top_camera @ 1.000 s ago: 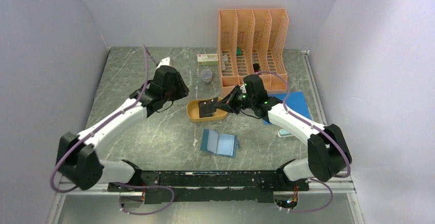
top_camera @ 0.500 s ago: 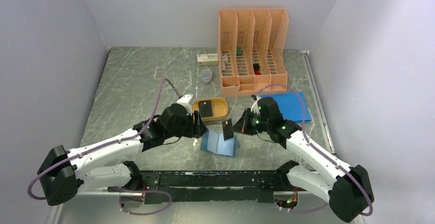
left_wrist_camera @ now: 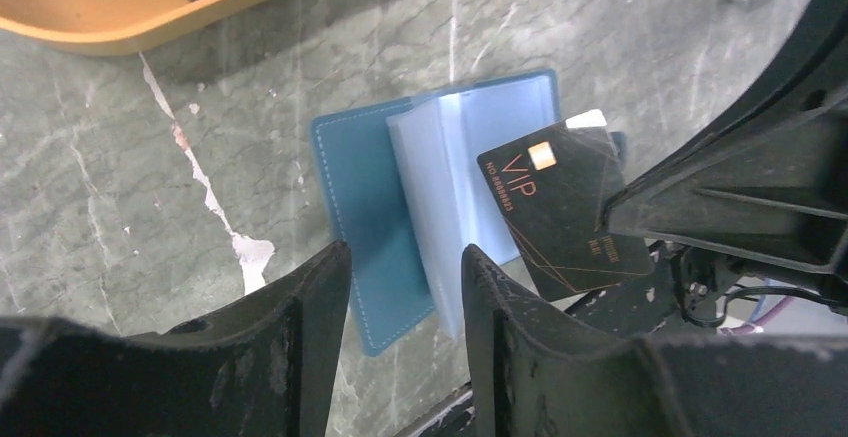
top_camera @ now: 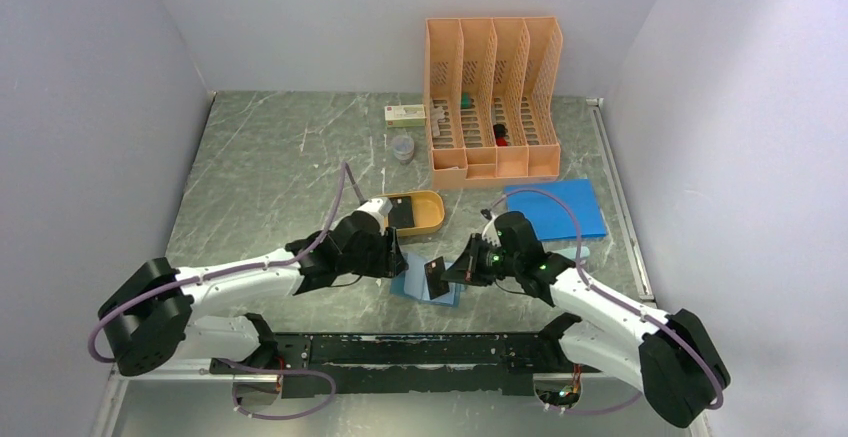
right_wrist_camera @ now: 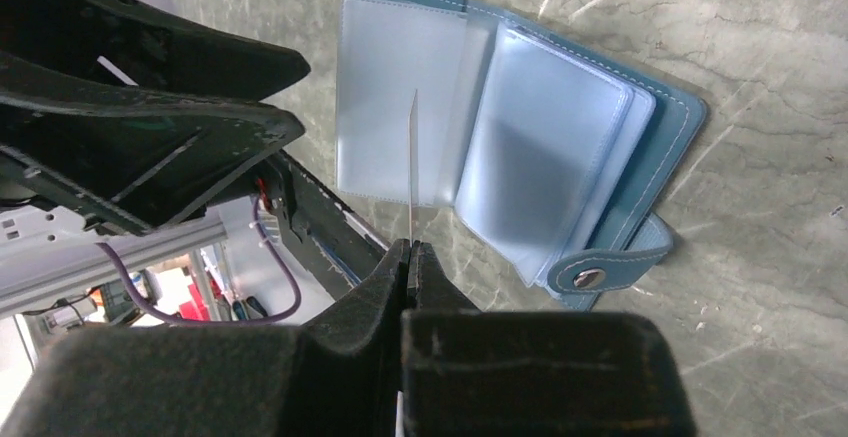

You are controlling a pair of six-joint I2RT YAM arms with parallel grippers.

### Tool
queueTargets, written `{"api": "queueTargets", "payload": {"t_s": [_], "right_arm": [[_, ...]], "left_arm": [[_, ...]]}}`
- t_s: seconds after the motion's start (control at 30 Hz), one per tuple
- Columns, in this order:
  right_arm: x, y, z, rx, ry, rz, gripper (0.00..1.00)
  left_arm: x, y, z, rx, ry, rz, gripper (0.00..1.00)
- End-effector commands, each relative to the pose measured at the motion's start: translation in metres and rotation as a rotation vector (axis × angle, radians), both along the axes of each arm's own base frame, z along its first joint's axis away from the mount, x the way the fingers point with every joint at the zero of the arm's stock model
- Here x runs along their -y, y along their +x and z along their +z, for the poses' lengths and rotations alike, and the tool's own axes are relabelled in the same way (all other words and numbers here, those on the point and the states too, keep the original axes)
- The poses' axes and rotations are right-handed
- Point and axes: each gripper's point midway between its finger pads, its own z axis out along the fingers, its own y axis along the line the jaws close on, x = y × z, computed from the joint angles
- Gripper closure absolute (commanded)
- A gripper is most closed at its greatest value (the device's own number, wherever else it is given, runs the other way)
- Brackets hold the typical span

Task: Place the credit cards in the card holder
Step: Pick up the credit card from the storage box, then insert the credit card into the card holder.

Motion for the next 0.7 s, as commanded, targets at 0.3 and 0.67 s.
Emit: {"api": "queueTargets", "payload": {"t_s": [0.3, 0.67], "right_arm": [[-0.005, 0.001, -0.017, -0.019, 0.013, 0.000, 1.00], [-0.006, 0.003, -0.028, -0.052, -0.002, -0.008, 1.00]], "left_arm": [[-0.018, -0.007, -0.053, -0.072, 0.107, 0.057, 0.59], [-0.025, -0.010, -0.071, -0.098, 0.134, 0.080, 0.66]]}}
